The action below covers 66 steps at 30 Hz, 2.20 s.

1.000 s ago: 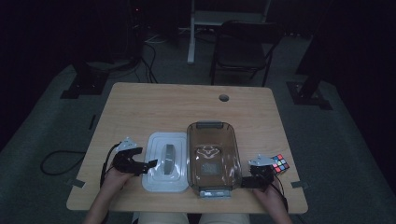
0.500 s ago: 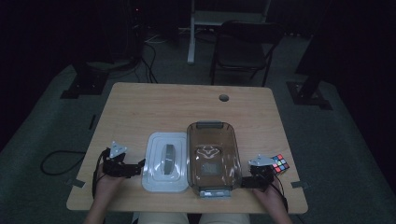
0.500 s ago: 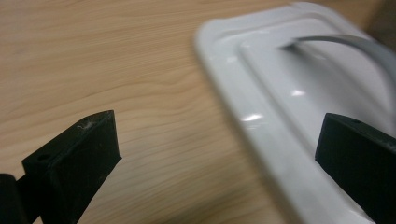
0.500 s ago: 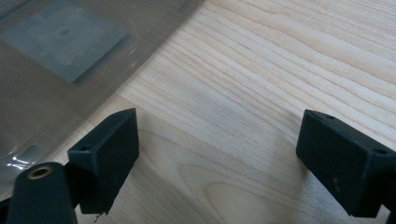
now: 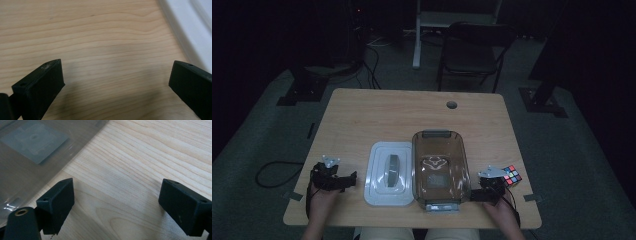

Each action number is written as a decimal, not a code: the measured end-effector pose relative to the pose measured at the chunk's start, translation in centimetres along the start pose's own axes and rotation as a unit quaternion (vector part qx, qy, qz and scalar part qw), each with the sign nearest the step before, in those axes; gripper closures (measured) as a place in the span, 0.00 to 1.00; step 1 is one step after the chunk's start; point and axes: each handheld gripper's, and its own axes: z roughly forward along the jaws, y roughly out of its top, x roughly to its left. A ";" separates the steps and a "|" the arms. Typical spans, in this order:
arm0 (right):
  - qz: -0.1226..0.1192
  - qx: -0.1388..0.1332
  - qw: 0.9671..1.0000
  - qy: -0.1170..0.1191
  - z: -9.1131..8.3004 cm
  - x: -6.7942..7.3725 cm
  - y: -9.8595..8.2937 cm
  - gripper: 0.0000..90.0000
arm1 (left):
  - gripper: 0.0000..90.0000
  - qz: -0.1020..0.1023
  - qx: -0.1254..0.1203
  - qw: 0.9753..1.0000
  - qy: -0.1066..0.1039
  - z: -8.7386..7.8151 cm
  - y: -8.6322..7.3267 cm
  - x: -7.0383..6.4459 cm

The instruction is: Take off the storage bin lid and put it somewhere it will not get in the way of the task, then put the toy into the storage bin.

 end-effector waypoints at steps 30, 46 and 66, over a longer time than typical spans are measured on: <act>0.002 0.000 1.000 -0.002 0.1 0.1 0.1 0.14 | 0.01 -0.003 -0.005 1.000 -0.011 0.6 -0.7 0.3; -0.001 0.003 1.000 0.001 0.1 0.0 0.1 0.14 | 0.01 -0.008 -0.006 1.000 -0.007 0.6 -0.8 0.3; -0.014 0.010 1.000 -0.012 -1.8 0.7 0.7 0.17 | 0.01 -0.008 -0.006 1.000 -0.007 0.6 -0.8 0.3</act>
